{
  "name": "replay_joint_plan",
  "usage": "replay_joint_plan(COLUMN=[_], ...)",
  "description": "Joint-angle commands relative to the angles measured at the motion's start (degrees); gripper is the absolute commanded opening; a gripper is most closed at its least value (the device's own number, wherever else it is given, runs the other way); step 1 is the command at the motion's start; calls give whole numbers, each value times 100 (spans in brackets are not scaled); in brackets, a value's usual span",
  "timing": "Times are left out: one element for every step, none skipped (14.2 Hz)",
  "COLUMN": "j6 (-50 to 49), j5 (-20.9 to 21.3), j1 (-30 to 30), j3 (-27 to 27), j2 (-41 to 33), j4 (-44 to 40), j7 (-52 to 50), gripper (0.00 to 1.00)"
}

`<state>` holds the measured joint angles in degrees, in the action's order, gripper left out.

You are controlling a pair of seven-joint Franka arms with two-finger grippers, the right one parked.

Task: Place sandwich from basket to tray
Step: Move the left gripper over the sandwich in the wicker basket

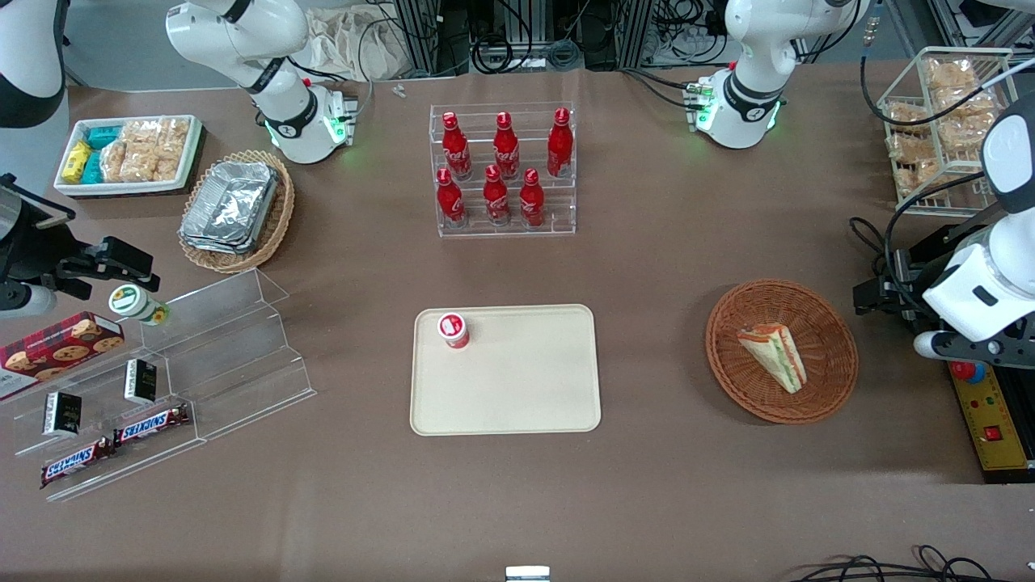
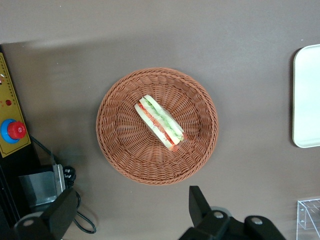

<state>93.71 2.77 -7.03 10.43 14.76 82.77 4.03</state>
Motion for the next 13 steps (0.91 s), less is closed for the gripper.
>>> replay_joint_plan(j6=[-20, -20, -28, -11, -2, 33, 164, 356, 593, 883, 1121, 1332, 1551], j5=[110, 110, 92, 118, 101, 40, 5, -22, -22, -5, -4, -4, -13], j1=[17, 17, 17, 26, 26, 18, -9, -79, -62, -36, -18, 8, 9], j3=[12, 12, 12, 12, 12, 12, 12, 12, 21, 47, 64, 65, 65], j2=[114, 123, 123, 141, 315, 377, 404, 431, 405, 335, 308, 334, 378], j4=[-200, -200, -191, -130, -121, -121, -112, -34, 263, 570, 817, 994, 1169], j7=[-95, -51, -112, -104, -121, -165, -278, -645, -1284, -1969, -2611, -3131, -3588], gripper=[100, 100, 100, 100, 99, 99, 99, 99, 99, 100, 100, 100, 100])
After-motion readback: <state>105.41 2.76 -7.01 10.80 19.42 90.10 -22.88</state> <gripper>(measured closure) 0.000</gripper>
